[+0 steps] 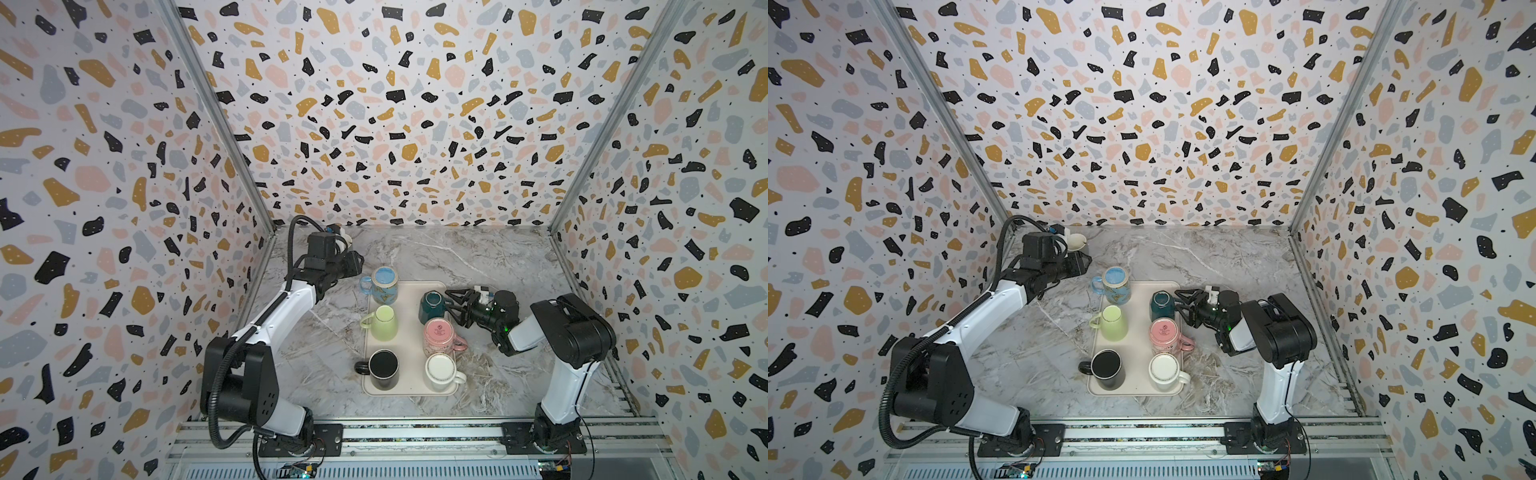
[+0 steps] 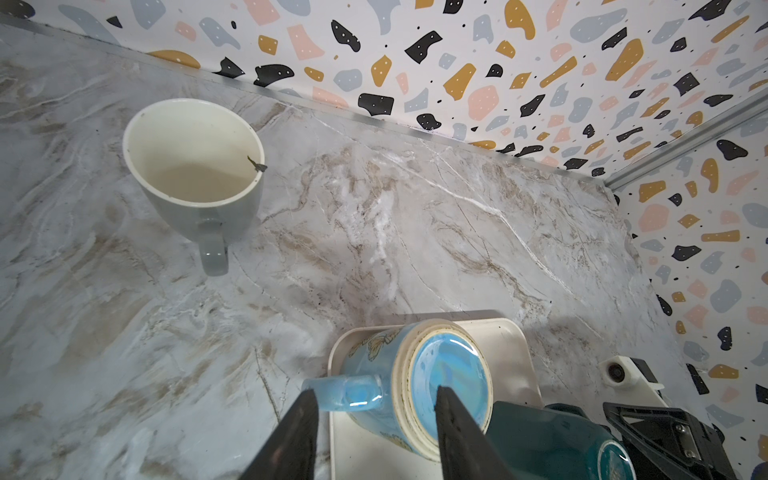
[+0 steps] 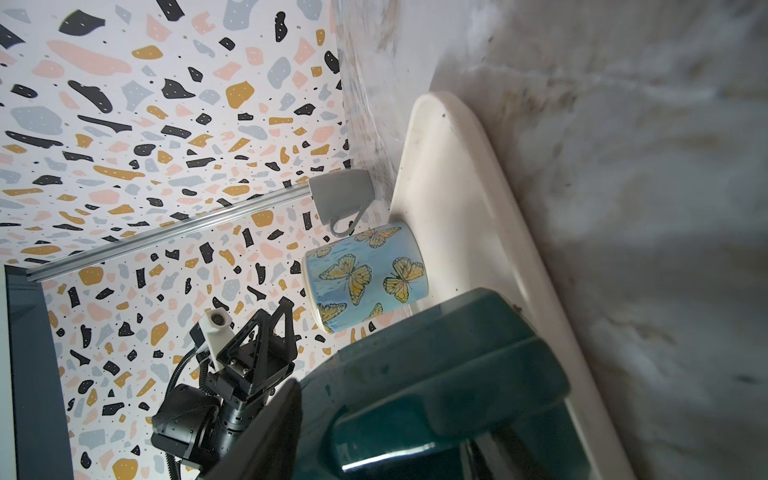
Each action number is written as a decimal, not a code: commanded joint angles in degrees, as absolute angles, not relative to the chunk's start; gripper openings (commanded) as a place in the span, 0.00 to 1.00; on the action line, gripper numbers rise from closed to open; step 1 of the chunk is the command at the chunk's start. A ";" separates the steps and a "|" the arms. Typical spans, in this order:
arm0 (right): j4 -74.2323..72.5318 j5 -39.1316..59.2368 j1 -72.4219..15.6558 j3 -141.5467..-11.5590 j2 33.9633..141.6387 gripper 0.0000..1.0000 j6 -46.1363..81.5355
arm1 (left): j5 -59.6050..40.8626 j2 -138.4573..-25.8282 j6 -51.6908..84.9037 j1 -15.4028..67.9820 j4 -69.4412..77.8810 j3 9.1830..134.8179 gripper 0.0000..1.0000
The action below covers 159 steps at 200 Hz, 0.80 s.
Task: Turn the mug right side up
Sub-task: 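Close the right gripper on the dark green mug's handle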
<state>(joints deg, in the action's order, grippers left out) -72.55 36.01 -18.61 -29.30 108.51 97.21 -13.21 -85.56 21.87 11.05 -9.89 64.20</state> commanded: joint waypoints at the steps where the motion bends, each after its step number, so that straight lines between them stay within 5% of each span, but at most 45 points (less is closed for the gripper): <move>1: -77.76 33.44 -19.50 -30.62 109.59 0.59 99.46 | -13.58 -86.21 21.80 11.34 -9.60 65.65 0.47; 159: -87.73 31.61 -21.53 -32.93 117.92 0.38 107.34 | -13.60 -85.69 21.36 11.33 -10.46 65.21 0.47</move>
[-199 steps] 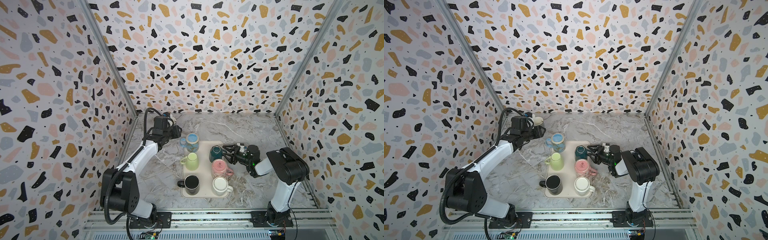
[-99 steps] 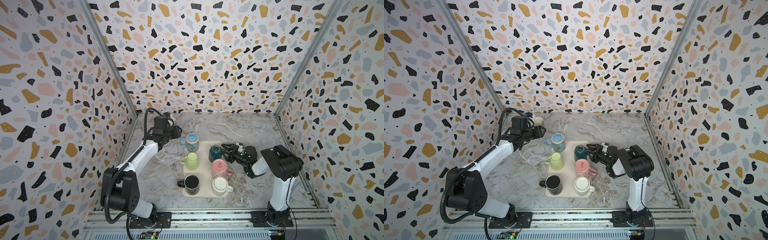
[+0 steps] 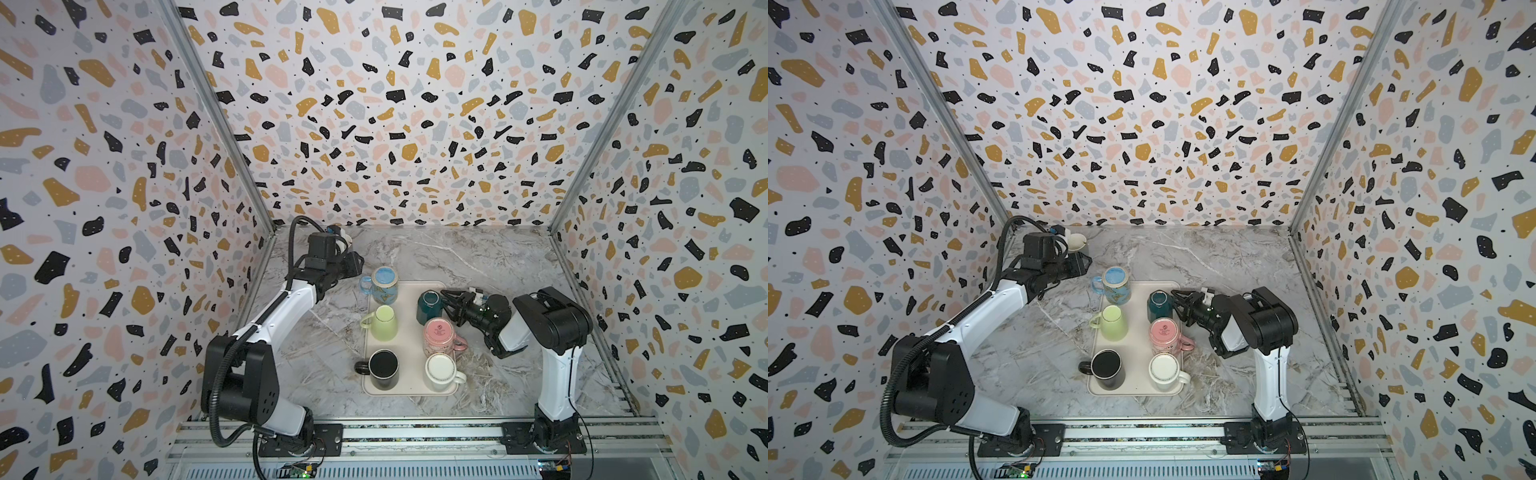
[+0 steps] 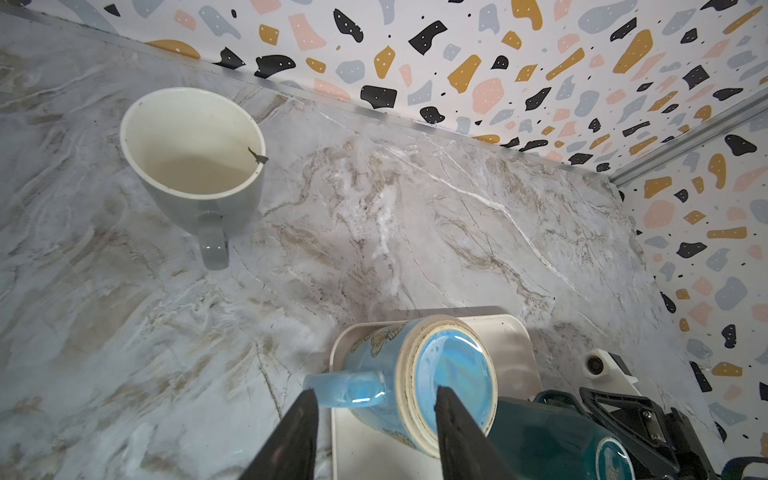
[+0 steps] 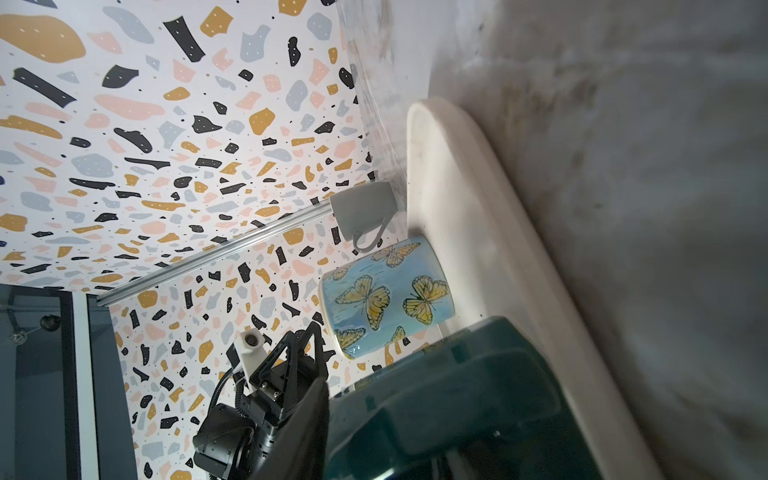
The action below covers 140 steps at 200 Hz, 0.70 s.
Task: Turn the mug right side up
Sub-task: 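Close the right gripper on the dark green mug's handle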
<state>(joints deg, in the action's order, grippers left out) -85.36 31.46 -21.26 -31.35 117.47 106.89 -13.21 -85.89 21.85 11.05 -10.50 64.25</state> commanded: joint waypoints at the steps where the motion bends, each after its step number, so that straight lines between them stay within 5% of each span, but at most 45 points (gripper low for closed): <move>1: -87.72 31.67 -21.53 -32.94 117.89 0.37 107.37 | -13.61 -85.74 21.36 11.34 -10.46 65.21 0.47; 80: -88.49 32.71 -21.70 -34.36 120.22 0.23 107.98 | -13.68 -85.93 21.28 11.34 -10.59 65.37 0.47; 140: -88.77 33.66 -21.77 -35.27 121.11 0.00 108.02 | -13.69 -85.72 21.01 11.34 -10.80 65.30 0.47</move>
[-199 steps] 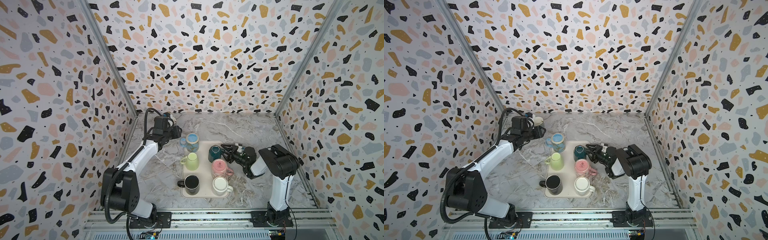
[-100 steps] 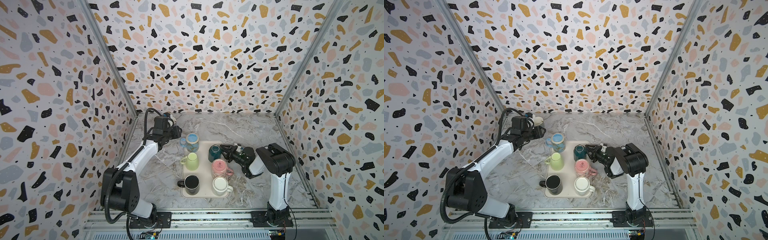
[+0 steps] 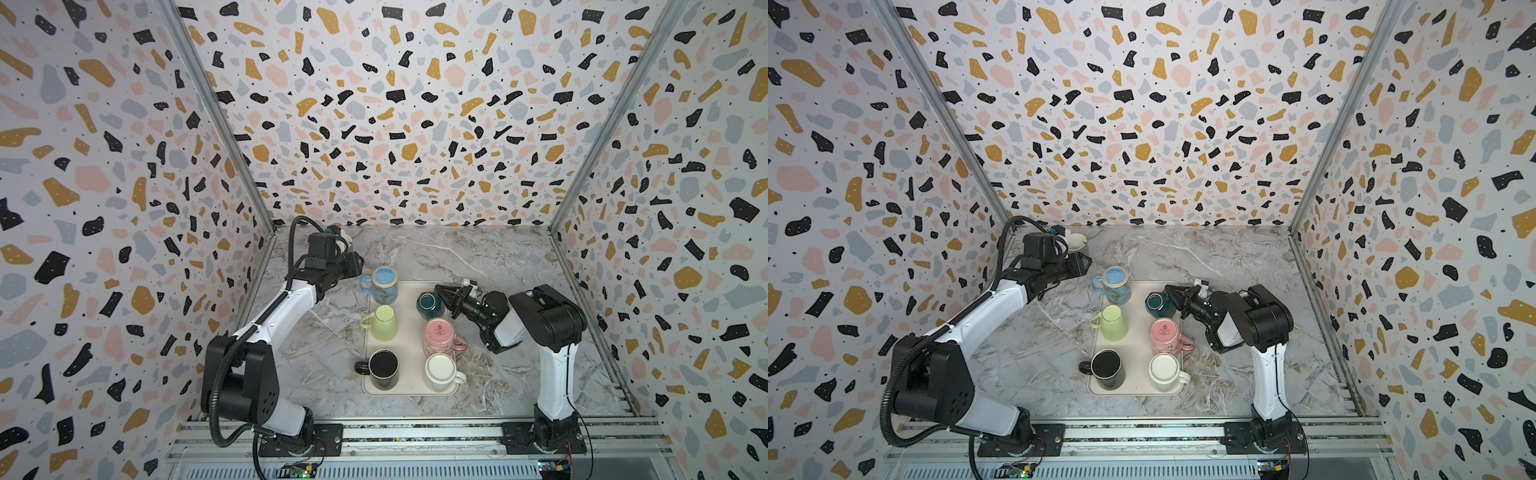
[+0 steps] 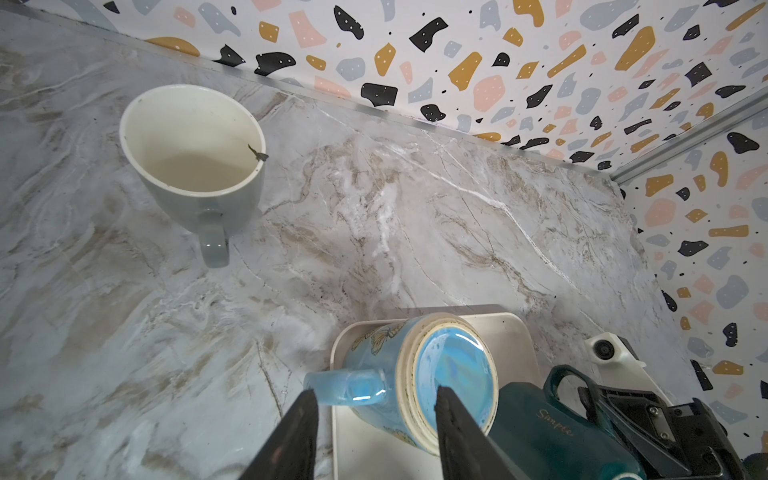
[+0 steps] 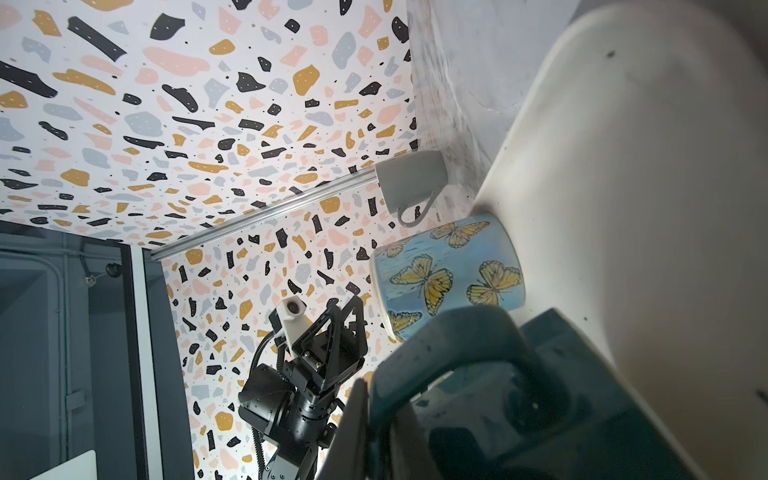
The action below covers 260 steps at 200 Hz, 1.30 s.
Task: Turn the mug right side up
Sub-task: 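Close the right gripper on the dark green mug's handle, then lift the dark green mug and rotate it upright with the right gripper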
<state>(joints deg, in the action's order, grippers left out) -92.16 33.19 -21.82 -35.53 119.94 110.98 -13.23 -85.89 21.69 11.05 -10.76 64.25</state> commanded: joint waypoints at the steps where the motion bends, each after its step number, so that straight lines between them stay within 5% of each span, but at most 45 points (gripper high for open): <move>1: -88.77 33.70 -21.79 -35.26 121.16 0.00 107.97 | -13.66 -85.71 21.01 11.34 -10.81 65.30 0.47; 157: -86.06 38.20 -21.80 -40.44 115.10 0.00 100.58 | -13.12 -82.50 21.01 11.29 -11.40 66.53 0.48; 260: -62.92 42.42 -22.31 -49.26 103.92 0.00 78.08 | -13.31 -80.55 20.65 11.33 -12.88 69.11 0.48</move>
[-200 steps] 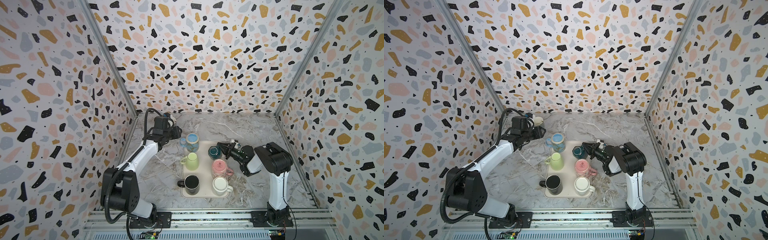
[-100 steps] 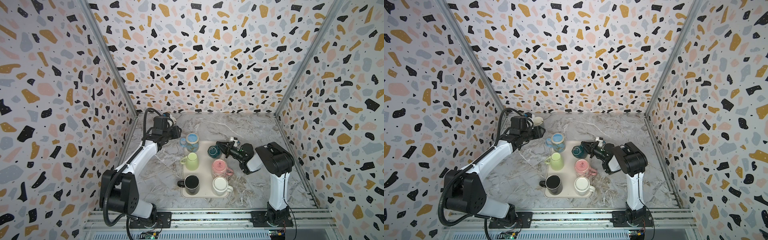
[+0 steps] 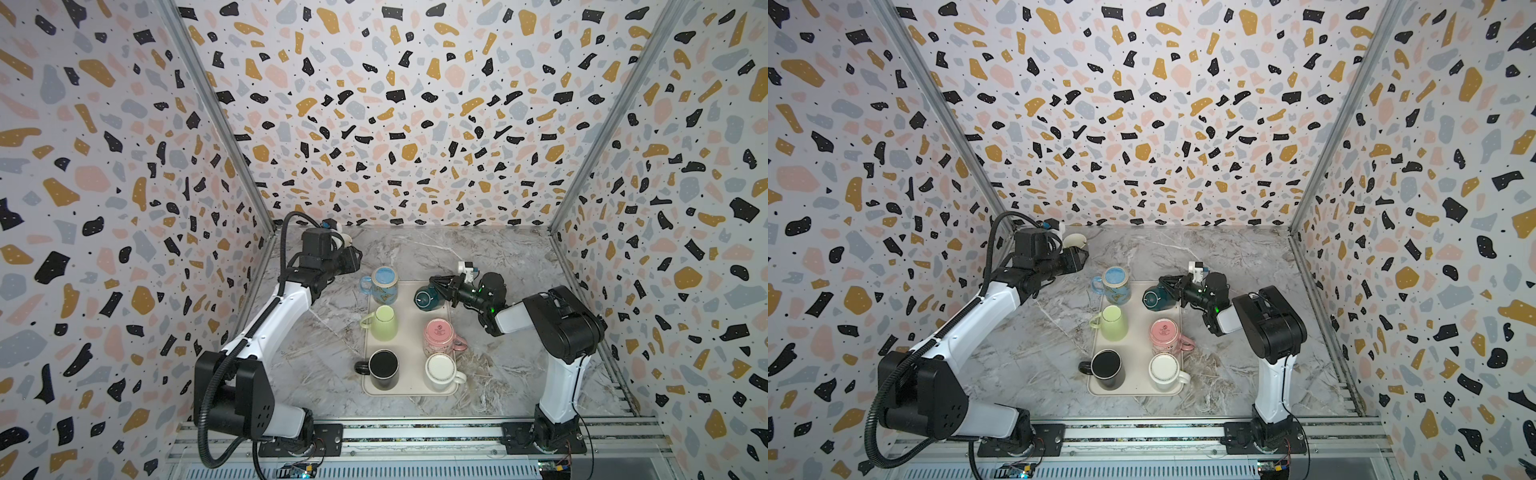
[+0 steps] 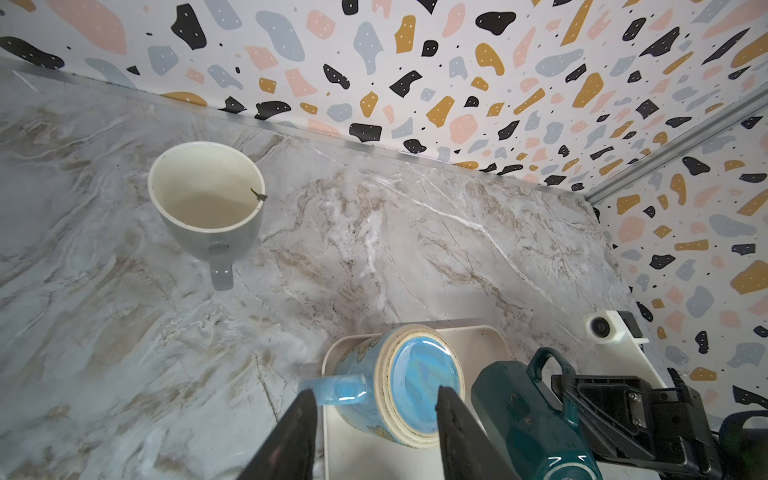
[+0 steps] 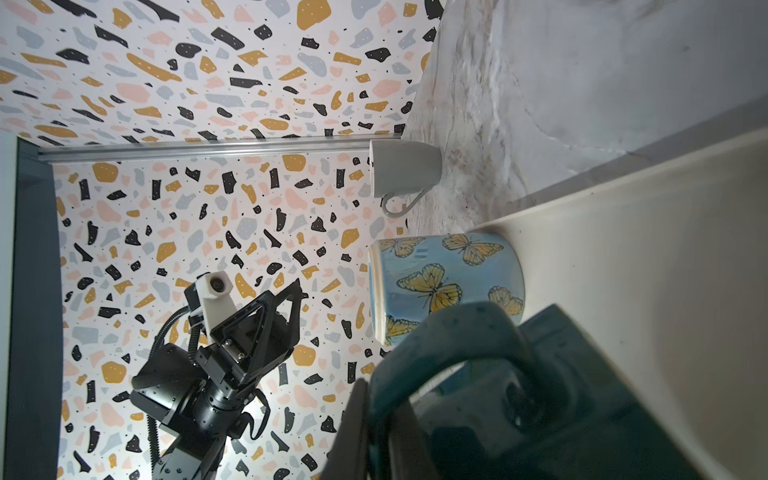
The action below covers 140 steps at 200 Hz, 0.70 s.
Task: Turn the mug right side up
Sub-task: 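Lift the dark green mug and rotate it upright with the right gripper, then carry the dark green mug toward the left gripper while the left gripper reaches toward it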
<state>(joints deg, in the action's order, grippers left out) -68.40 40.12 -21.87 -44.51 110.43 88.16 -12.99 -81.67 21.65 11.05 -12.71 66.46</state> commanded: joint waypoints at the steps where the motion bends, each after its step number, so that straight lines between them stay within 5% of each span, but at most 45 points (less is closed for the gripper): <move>1: -62.44 42.39 -22.36 -49.42 103.77 0.00 77.58 | -13.29 -80.57 20.56 11.33 -12.90 69.23 0.48; 107: -8.57 33.55 -31.41 -70.69 92.17 0.00 21.67 | -24.11 -85.82 12.77 12.84 -30.90 85.73 0.47; 140: -0.18 29.32 -35.47 -72.76 89.06 0.00 7.92 | -34.80 -84.80 12.26 13.88 -31.46 85.38 0.47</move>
<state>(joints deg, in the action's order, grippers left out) -8.23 33.06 -32.86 -69.04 94.72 23.79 -25.12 -85.69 14.26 13.06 -29.06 84.47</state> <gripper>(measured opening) 0.102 0.472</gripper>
